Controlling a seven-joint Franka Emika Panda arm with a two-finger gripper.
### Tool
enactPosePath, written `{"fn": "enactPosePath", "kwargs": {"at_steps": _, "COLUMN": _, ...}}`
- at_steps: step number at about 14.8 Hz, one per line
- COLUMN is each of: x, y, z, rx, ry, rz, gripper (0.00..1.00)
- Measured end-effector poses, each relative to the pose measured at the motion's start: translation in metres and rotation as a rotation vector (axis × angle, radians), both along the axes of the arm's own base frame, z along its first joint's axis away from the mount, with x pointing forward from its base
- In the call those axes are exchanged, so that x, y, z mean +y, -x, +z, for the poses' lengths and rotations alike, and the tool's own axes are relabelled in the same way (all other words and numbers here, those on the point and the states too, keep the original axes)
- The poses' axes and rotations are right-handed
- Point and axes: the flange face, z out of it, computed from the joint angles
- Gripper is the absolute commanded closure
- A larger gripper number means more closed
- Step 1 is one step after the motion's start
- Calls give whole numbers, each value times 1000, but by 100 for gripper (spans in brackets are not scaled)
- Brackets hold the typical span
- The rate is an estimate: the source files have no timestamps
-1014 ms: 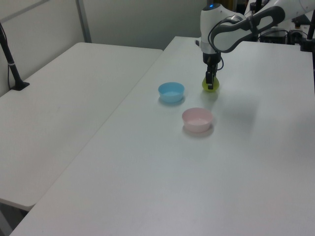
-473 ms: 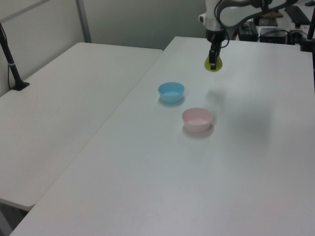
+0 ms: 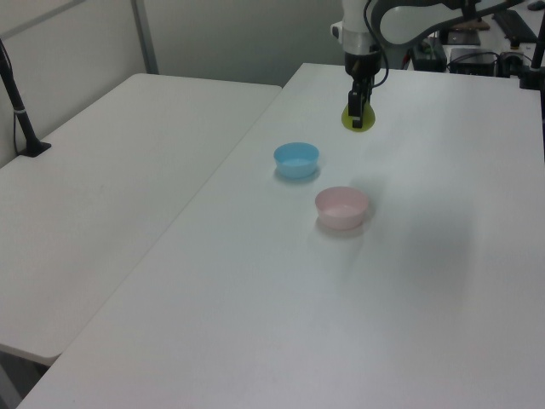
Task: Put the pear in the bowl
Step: 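Carry the pear over the pink bowl and lower it inside, then open the gripper to release the pear into the pink bowl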
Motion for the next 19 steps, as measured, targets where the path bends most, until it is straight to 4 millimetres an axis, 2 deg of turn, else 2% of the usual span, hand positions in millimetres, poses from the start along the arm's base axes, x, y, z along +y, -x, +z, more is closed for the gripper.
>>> {"fn": "enactPosePath", "kwargs": {"at_steps": 2, "x": 41, "y": 6, "z": 0, "rx": 18, "ry": 3, "rz": 4, "gripper": 71}}
{"fn": "enactPosePath", "kwargs": {"at_steps": 3, "x": 71, "y": 11, "z": -2, "rx": 24, "ry": 5, "rz": 6, "gripper": 71}}
{"fn": "enactPosePath", "kwargs": {"at_steps": 7, "x": 114, "y": 22, "z": -24, "rx": 58, "ry": 13, "rz": 19, "gripper": 71}}
{"fn": "enactPosePath", "kwargs": {"at_steps": 10, "x": 129, "y": 21, "z": -49, "rx": 68, "ry": 13, "rz": 21, "gripper": 71}}
{"fn": "enactPosePath", "kwargs": {"at_steps": 15, "x": 135, "y": 6, "z": -106, "rx": 65, "ry": -2, "rz": 23, "gripper": 67}}
{"fn": "enactPosePath", "kwargs": {"at_steps": 17, "x": 136, "y": 3, "z": -122, "rx": 71, "ry": -4, "rz": 25, "gripper": 46}}
{"fn": "enactPosePath", "kwargs": {"at_steps": 18, "x": 136, "y": 3, "z": -126, "rx": 75, "ry": -3, "rz": 25, "gripper": 28}}
{"fn": "enactPosePath", "kwargs": {"at_steps": 19, "x": 136, "y": 3, "z": -128, "rx": 77, "ry": -3, "rz": 25, "gripper": 22}}
